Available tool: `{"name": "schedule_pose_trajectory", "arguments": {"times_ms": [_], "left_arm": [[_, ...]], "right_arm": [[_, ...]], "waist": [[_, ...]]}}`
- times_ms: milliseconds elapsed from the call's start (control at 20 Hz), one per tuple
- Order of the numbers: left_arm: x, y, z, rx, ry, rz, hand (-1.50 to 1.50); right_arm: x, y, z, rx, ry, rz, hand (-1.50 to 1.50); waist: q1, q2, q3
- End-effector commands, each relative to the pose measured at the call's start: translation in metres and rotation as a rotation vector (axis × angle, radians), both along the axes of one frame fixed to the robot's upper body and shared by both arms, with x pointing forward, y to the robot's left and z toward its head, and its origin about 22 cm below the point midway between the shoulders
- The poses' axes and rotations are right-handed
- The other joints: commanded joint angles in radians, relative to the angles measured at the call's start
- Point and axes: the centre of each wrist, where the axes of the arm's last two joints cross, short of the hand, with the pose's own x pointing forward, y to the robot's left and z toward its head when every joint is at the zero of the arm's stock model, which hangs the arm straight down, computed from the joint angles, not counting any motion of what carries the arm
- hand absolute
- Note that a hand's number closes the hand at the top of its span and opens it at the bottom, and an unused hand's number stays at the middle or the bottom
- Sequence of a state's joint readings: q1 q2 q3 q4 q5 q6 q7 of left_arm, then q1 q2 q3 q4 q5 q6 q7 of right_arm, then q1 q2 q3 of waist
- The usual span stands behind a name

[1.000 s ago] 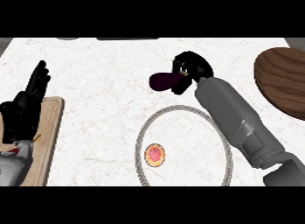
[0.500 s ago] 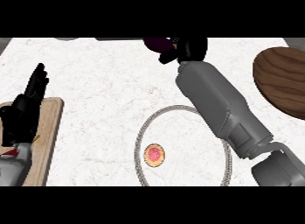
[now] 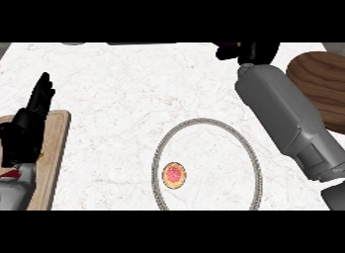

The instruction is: Pick the eggplant from the placemat and place it in the bowl

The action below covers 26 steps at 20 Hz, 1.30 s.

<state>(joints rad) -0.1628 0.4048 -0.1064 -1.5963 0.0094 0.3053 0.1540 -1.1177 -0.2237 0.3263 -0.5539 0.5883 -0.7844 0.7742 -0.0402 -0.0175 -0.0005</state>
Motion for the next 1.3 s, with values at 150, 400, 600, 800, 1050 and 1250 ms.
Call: {"name": "schedule_pose_trajectory", "arguments": {"times_ms": [150, 400, 600, 800, 1050, 1250], "left_arm": [[0.003, -0.021, 0.007, 0.005, -0.021, -0.027, 0.0], [0.012, 0.001, 0.01, -0.004, -0.023, -0.014, 0.0], [0.007, -0.018, 0.003, -0.009, -0.021, -0.03, 0.0], [0.02, -0.019, 0.026, -0.008, -0.037, -0.047, 0.0], [0.013, -0.018, 0.008, 0.007, -0.021, -0.066, 0.0], [0.014, -0.015, 0.022, -0.001, -0.034, -0.078, 0.0]], "right_arm": [[-0.014, -0.092, -0.006, -0.02, -0.097, -0.18, 1.5], [-0.031, -0.172, 0.003, -0.095, -0.142, -0.249, 1.5], [-0.047, -0.204, -0.013, -0.186, -0.094, -0.314, 1.5], [-0.061, -0.266, -0.018, -0.273, -0.008, -0.407, 1.5], [-0.073, -0.295, -0.055, -0.314, 0.036, -0.473, 1.5], [-0.085, -0.326, -0.036, -0.152, -0.017, -0.496, 1.5]], "waist": [[0.02, 0.011, 0.001], [0.024, 0.017, 0.0], [0.03, 0.015, 0.0], [0.045, 0.022, 0.002], [0.075, 0.032, 0.003], [0.076, 0.033, 0.006]]}}
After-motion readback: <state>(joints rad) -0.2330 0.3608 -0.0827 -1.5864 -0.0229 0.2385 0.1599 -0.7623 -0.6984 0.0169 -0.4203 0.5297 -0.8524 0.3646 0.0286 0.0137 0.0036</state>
